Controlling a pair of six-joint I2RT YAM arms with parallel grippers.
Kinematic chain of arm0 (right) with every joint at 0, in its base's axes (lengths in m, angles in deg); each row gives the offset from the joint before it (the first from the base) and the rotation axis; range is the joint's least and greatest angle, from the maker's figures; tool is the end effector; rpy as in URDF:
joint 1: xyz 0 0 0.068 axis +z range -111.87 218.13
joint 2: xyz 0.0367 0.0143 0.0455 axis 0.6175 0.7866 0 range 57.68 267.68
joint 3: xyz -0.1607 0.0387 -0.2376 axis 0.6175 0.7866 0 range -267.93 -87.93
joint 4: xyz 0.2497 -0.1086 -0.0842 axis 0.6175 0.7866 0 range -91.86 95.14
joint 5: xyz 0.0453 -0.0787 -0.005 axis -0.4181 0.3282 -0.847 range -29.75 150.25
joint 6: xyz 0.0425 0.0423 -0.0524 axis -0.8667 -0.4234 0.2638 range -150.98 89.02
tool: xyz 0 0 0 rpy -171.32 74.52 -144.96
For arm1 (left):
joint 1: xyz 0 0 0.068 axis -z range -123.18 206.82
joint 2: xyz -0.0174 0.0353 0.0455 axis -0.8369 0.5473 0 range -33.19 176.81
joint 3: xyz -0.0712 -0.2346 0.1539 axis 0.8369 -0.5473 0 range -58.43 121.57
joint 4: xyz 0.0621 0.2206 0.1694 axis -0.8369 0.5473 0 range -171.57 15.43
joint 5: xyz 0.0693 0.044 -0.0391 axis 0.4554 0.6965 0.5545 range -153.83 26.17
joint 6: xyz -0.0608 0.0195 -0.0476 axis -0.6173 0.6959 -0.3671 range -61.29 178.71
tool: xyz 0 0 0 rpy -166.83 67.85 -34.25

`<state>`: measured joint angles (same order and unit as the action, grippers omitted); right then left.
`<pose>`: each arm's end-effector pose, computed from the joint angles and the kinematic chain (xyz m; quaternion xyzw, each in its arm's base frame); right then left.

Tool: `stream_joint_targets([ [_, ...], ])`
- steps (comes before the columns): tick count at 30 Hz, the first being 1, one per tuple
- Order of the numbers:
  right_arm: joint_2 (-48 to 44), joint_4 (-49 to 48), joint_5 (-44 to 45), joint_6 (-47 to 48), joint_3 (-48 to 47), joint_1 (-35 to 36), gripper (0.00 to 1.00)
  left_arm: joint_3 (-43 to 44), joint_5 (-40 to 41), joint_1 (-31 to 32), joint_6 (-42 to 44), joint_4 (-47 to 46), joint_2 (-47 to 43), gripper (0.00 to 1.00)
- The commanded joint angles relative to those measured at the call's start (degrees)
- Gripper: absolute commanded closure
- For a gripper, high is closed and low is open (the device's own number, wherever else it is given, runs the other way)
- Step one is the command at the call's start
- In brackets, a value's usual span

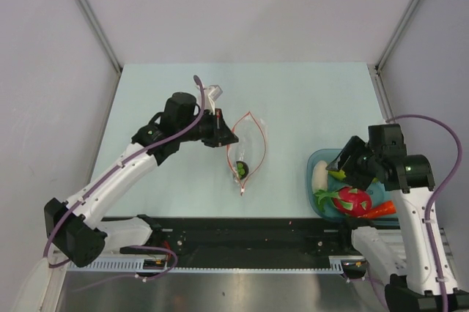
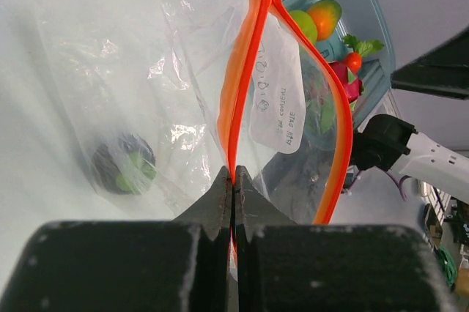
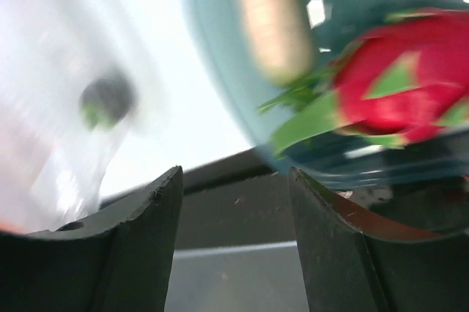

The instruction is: Open the zip-top bag and remove the fake food

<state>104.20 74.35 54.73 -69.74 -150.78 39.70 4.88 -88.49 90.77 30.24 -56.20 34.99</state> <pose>0.1400 0.0104 0.3280 0.2957 0.9182 0.1331 0.2276 0.2390 -0.1955 0.3428 0.1468 0.8410 -0.4106 0.3203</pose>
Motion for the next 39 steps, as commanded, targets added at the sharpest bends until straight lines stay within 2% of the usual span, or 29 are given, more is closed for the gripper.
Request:
stream_joint_targets([
  [1,0.5,-6.8,-4.6,-2.0,-6.2,9.1,0.36,-0.1,-0.5,-0.2,-0.8,-1.7,-0.3,1.0],
  [2,1.5,-7.8,-4.2,-2.8,-8.2,13.9,0.36,-0.2,-0.3,-0.1,-1.1,-1.5,-0.4,1.0],
  [4,5.5,-10.6,-1.5,-5.0,-11.0,19.1,0.37,-0.5,0.3,-0.2,-1.7,-1.3,-1.1,1.0],
  [8,14.7,-15.7,5.4,-6.9,-19.7,36.5,0.39,-0.5,0.8,-0.2,-3.2,-1.8,-1.0,1.0],
  [12,24.5,-16.4,12.3,-8.7,-31.8,44.9,0.5,0.0,1.3,-0.1,-4.8,-2.7,-0.4,1.0],
  [15,29.2,-19.2,15.9,-10.6,-33.2,49.7,0.61,0.1,1.5,-0.2,-6.5,-3.7,-0.3,1.0],
  [23,35.6,-24.8,17.6,-13.1,-33.1,52.3,0.76,1.6,7.5,0.1,-13.3,-0.8,1.9,1.0],
  [32,41.5,-23.9,19.8,-11.9,-31.0,51.5,0.81,6.0,14.0,2.3,-19.3,3.9,5.4,1.0],
  [39,45.2,-28.9,20.1,-12.7,-28.4,48.7,0.81,7.8,15.5,3.5,-22.8,6.8,8.0,1.0],
])
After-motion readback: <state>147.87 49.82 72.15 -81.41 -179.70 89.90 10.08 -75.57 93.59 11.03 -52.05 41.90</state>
